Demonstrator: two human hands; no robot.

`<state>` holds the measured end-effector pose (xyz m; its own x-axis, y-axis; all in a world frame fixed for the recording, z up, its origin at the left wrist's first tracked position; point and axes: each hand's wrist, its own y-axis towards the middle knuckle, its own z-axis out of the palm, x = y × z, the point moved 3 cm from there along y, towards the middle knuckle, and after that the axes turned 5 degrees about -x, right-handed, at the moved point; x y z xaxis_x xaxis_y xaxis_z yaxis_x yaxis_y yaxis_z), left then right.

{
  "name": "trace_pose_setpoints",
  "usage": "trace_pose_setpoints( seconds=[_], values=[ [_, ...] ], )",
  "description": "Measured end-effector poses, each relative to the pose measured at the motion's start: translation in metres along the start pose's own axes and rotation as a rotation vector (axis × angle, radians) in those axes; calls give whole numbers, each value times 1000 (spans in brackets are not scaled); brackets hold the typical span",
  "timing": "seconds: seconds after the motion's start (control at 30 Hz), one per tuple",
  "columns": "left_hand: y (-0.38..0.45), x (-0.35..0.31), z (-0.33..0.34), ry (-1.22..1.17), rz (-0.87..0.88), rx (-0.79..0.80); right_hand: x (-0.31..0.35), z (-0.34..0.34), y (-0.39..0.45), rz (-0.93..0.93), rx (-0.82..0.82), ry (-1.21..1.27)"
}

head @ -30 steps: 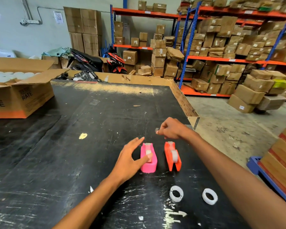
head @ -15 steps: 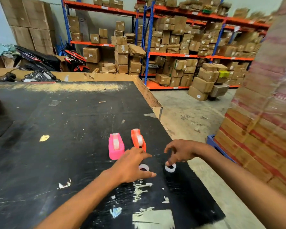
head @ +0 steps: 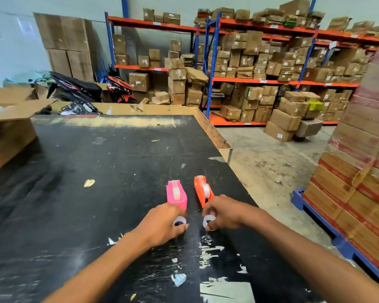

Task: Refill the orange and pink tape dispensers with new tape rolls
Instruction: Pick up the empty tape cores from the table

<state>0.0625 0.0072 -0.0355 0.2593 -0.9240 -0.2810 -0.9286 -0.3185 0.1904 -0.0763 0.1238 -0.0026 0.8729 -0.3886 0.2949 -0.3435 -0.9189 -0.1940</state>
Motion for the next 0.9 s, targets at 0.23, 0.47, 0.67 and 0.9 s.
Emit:
trace_pose_setpoints(
  seconds=[0.23, 0.47, 0.67, 0.9],
  values=[
    [-43, 89, -51, 107, -236, -72, 93, 4, 53, -232, 28, 31],
    [-53, 129, -76, 85, -369, -113, 132, 5, 111, -229, -38, -71],
    [-25, 131, -60, 33, -388, -54, 127, 8, 133, -155, -26, -222],
    [-6, 128, -34, 49, -368, 45, 121, 19, 140, -132, 37, -286]
  ],
)
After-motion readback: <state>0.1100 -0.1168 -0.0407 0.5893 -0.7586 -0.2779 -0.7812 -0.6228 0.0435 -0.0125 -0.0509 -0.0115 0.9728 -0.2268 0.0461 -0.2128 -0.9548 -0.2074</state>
